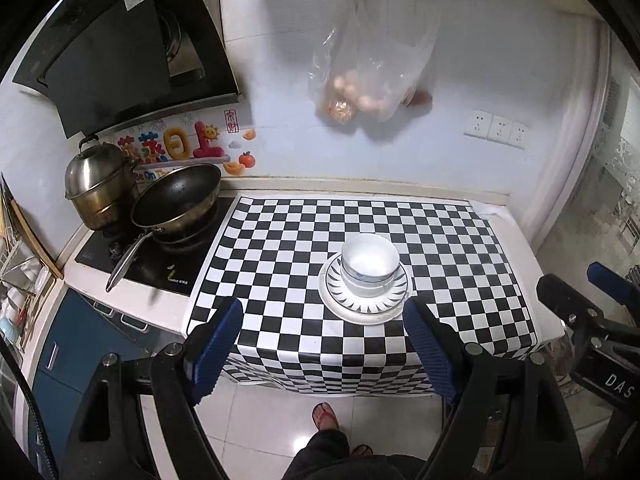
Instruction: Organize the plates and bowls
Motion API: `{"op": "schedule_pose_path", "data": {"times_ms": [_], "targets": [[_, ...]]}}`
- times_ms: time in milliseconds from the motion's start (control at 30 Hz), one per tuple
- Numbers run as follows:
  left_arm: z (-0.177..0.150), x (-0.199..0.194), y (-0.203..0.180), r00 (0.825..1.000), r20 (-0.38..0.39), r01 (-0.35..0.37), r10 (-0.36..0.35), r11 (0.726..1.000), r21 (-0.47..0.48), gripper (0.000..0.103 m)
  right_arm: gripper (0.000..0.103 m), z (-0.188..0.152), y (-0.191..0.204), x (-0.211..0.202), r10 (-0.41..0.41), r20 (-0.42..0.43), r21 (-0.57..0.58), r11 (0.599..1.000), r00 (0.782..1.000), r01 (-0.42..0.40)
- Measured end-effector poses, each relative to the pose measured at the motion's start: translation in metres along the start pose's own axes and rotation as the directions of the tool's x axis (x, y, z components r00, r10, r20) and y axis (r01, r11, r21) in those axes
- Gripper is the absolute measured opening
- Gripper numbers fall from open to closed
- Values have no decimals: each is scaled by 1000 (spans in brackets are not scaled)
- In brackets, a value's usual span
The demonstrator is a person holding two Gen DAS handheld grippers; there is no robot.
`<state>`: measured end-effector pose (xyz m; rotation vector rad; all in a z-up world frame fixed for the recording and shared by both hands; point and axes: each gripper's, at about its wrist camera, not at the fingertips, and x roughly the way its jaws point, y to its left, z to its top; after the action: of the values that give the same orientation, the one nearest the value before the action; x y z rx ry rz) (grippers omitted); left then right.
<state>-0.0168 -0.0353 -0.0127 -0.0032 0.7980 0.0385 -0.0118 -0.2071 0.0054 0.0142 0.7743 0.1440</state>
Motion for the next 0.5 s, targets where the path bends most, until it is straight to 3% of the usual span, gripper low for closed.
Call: {"op": "schedule_pose_path", "data": {"times_ms": [500], "targets": [[-3,0,3,1000,-4,7,-7,1000,-8,82,94,3,11,-5,-46,30,-24,999,998,47]]}}
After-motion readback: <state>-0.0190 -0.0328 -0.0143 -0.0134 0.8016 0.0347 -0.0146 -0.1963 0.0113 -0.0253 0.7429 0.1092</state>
